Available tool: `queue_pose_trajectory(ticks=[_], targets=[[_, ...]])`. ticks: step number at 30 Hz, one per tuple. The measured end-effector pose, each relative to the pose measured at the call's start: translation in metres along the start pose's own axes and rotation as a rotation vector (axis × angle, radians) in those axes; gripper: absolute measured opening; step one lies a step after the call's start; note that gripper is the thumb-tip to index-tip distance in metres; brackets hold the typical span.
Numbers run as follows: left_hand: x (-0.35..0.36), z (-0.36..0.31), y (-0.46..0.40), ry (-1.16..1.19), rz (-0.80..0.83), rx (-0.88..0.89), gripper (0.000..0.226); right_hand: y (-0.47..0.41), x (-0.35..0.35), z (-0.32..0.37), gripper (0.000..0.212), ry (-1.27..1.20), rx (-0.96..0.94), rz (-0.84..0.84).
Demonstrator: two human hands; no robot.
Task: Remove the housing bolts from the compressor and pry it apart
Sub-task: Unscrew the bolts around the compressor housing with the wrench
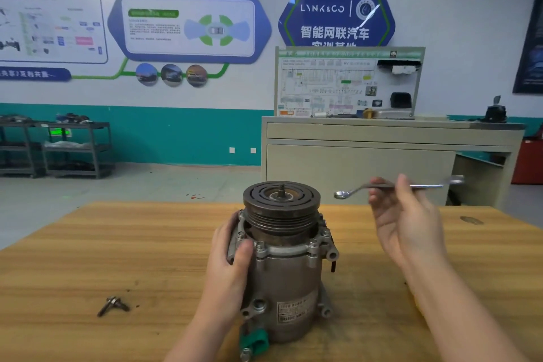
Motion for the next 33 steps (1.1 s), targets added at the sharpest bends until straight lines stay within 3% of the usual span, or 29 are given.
queue_pose_trajectory(ticks=[3, 6, 12, 16, 20, 22, 24, 26, 29, 31, 33], targets=[[0.001, -0.003, -0.002, 0.031, 0.026, 0.026, 0.081, 0.037, 0.002, 0.025, 0.013, 0.289, -0.443, -0.033], [0.001, -0.005, -0.003, 0.060, 0.041, 0.046, 0.104, 0.064, 0.024, 0.024, 0.008, 0.508, -0.710, 0.110], [0.000, -0.003, 0.000, 0.055, 0.055, 0.012, 0.121, 0.080, 0.037, 0.012, 0.014, 0.709, -0.858, 0.265], [0.000, -0.004, 0.002, 0.043, 0.049, -0.005, 0.111, 0.095, 0.053, 0.000, 0.029, 0.831, -0.965, 0.365], [0.001, -0.007, 0.003, 0.014, 0.037, -0.010, 0.105, 0.116, 0.066, -0.017, 0.026, 0.946, -1.125, 0.451], [0.000, -0.007, 0.004, 0.007, 0.029, -0.007, 0.087, 0.108, 0.056, -0.013, 0.026, 0.773, -1.001, 0.375], [-0.001, -0.007, 0.006, 0.002, 0.014, 0.002, 0.077, 0.083, 0.032, -0.007, 0.024, 0.474, -0.763, 0.184], [-0.001, -0.008, 0.006, 0.007, 0.004, 0.006, 0.077, 0.045, 0.004, -0.015, 0.027, 0.201, -0.405, -0.008], [-0.001, -0.010, 0.006, 0.025, -0.006, 0.028, 0.086, 0.004, -0.011, -0.045, 0.028, -0.041, 0.116, -0.013], [-0.001, -0.011, 0.005, 0.026, -0.002, 0.039, 0.094, -0.004, -0.012, -0.045, 0.027, -0.104, 0.168, -0.001], [-0.001, -0.009, 0.004, 0.035, 0.013, 0.036, 0.099, -0.001, -0.013, -0.034, 0.027, -0.110, 0.048, -0.015]])
Point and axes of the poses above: each hand's wrist, its own y-axis away from the middle knuckle, its own x-axis out of the palm, z = x × y, the point moved 9 cm from there along -y, towards the middle knuckle, and after that the axes turned 12 degrees about x, right-handed, at the moved point
